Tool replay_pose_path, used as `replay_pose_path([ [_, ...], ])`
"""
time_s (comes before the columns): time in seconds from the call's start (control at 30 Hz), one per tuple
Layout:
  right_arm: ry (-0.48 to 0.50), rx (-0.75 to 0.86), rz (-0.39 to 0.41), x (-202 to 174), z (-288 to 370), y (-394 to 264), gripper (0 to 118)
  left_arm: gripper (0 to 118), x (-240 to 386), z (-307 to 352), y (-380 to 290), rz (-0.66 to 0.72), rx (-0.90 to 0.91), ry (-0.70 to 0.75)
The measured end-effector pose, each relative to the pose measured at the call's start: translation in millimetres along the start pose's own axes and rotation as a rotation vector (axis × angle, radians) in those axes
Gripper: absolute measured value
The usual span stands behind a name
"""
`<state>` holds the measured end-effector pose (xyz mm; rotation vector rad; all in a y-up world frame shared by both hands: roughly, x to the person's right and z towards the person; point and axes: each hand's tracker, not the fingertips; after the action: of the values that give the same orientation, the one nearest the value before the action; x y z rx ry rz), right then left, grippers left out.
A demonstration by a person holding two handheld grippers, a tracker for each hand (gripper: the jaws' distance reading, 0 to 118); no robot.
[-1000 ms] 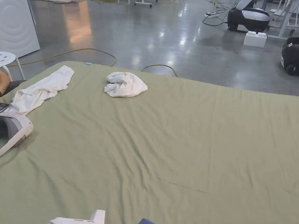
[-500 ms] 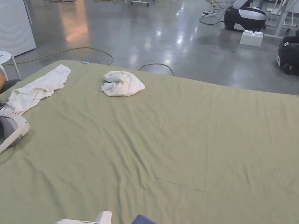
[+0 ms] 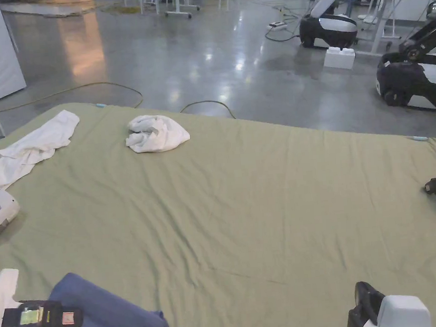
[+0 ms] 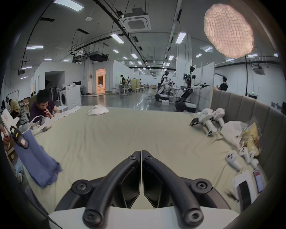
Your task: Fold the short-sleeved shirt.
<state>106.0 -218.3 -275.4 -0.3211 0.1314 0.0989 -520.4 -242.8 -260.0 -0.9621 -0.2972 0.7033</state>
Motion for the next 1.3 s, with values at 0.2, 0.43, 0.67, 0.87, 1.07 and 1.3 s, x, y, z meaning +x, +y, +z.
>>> replay_pose_path([
  [0.2,-0.074,0.026,-0.029,34,5,14,0,19,-50,50,36,0.016,0.02,0.195],
  [0.43,-0.108,0.013,-0.036,47,10,10,0,20,-50,63,46,0.055,-0.011,0.362],
  [0.67,-0.099,-0.016,-0.042,45,8,2,0,83,-21,59,32,-0.01,0.035,0.574],
  [0.87,-0.093,-0.016,-0.041,44,6,1,0,83,44,58,0,-0.121,0.081,0.705],
  [1.07,-0.094,-0.015,-0.05,46,2,-1,0,81,100,16,-51,-0.333,0.147,0.705],
  [1.3,-0.094,-0.015,-0.062,44,-4,1,0,80,157,-47,-92,-0.465,0.403,0.53],
])
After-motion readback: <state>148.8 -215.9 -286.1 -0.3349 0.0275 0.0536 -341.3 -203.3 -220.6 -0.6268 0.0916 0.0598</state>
